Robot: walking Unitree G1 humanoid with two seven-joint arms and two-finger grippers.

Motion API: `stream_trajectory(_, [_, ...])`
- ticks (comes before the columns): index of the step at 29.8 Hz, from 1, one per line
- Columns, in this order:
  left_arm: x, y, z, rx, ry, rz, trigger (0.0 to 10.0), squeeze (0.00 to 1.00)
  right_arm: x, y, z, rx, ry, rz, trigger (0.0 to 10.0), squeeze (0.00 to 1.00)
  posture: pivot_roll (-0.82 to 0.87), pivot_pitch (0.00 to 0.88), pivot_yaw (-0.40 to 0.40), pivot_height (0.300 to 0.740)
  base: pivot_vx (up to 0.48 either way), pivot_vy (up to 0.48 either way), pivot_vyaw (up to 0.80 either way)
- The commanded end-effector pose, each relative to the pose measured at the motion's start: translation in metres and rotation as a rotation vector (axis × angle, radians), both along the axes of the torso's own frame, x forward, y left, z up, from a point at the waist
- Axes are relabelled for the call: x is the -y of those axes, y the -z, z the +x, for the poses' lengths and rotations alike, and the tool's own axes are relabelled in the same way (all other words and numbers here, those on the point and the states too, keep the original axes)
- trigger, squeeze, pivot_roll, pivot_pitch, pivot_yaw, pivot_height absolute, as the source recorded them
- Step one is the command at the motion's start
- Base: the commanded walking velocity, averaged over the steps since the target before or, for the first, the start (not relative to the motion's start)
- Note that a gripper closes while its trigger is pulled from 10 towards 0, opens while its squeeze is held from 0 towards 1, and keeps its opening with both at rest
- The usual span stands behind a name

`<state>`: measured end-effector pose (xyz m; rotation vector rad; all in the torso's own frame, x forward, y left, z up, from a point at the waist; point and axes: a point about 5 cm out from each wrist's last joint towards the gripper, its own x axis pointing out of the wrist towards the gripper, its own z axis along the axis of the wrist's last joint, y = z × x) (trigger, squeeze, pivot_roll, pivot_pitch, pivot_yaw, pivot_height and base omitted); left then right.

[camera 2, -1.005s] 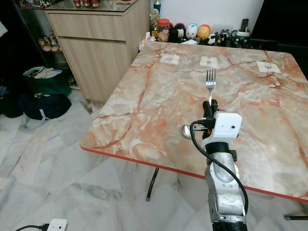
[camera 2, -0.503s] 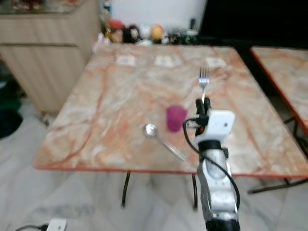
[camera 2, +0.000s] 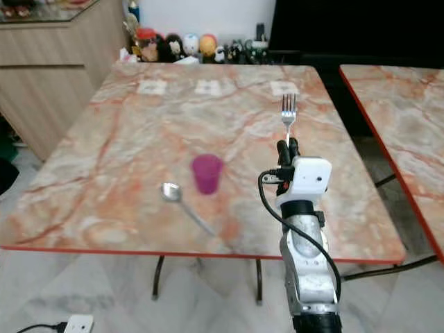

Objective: Setting the table

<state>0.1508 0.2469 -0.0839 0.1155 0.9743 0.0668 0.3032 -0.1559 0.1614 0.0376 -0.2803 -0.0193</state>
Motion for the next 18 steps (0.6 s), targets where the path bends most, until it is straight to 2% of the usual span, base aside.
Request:
stream_trajectory(1, [-0.003,0.0019,-0.007,-0.02,-0.003,0.005,10.0,0.0,0.0006,-0.0004,0.0003,-0.002,0.007,0.001,10.0,0.0,-0.07,0.034,0.02,0.74,0.0,-0.409,-0.78])
stream_trajectory(5, [-0.0033,0.0018,-0.0069,-0.019,-0.002,0.006,10.0,0.0,-0.0001,0.0004,-0.0004,0.004,0.009,-0.004,10.0,0.0,-0.07,0.034,0.02,0.74,0.0,-0.405,-0.63])
stream_trajectory(18, [-0.004,0.0013,-0.0062,-0.019,-0.001,0.007,10.0,0.0,-0.0016,0.001,-0.0008,0.01,0.003,-0.04,10.0,0.0,-0.07,0.032,0.024,0.74,0.0,-0.392,0.0])
